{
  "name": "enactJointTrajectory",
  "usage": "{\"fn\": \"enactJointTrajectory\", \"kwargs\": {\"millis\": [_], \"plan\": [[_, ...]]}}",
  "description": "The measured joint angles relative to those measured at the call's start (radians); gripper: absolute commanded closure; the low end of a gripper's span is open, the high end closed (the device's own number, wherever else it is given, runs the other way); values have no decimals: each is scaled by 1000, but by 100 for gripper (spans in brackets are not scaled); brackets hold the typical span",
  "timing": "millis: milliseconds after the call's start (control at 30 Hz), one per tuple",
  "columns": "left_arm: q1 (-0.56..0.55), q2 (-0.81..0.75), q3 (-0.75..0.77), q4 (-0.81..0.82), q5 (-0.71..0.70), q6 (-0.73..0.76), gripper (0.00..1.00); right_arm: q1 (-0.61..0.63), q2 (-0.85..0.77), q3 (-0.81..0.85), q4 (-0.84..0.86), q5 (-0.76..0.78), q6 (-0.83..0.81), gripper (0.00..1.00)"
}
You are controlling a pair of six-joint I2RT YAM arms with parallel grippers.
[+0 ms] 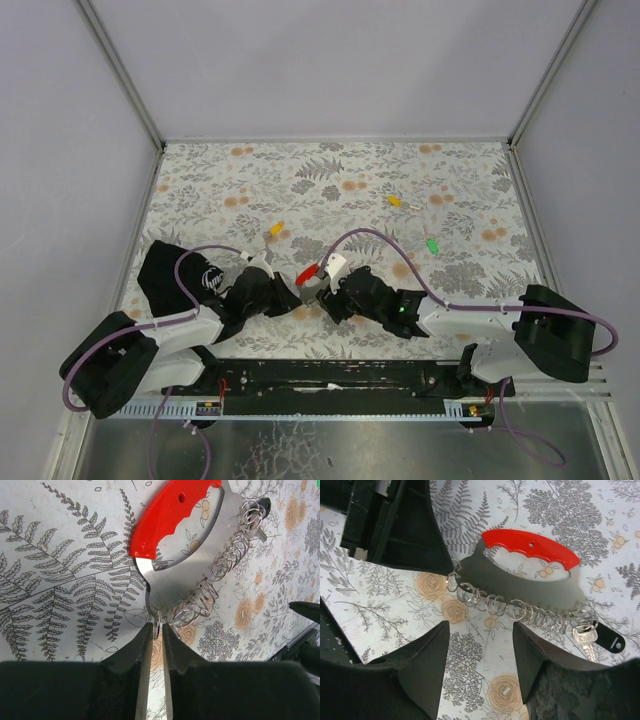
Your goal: Put the keys on the keyring
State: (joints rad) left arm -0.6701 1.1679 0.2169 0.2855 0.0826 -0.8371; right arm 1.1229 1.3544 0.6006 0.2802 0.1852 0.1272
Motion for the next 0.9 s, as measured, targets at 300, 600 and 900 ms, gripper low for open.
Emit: {"fn": "enactJointTrajectory", "kwargs": {"millis": [300, 600, 900], "plan": [[-5, -6, 0, -5, -22, 5, 85, 0, 113, 76, 5, -110, 43, 51], [-6, -95, 13, -97, -92, 12, 72, 0, 165, 116, -6, -119, 84, 48], [-92, -252, 48, -193, -139, -94, 68, -1, 38, 13, 20, 49, 82, 45]]}}
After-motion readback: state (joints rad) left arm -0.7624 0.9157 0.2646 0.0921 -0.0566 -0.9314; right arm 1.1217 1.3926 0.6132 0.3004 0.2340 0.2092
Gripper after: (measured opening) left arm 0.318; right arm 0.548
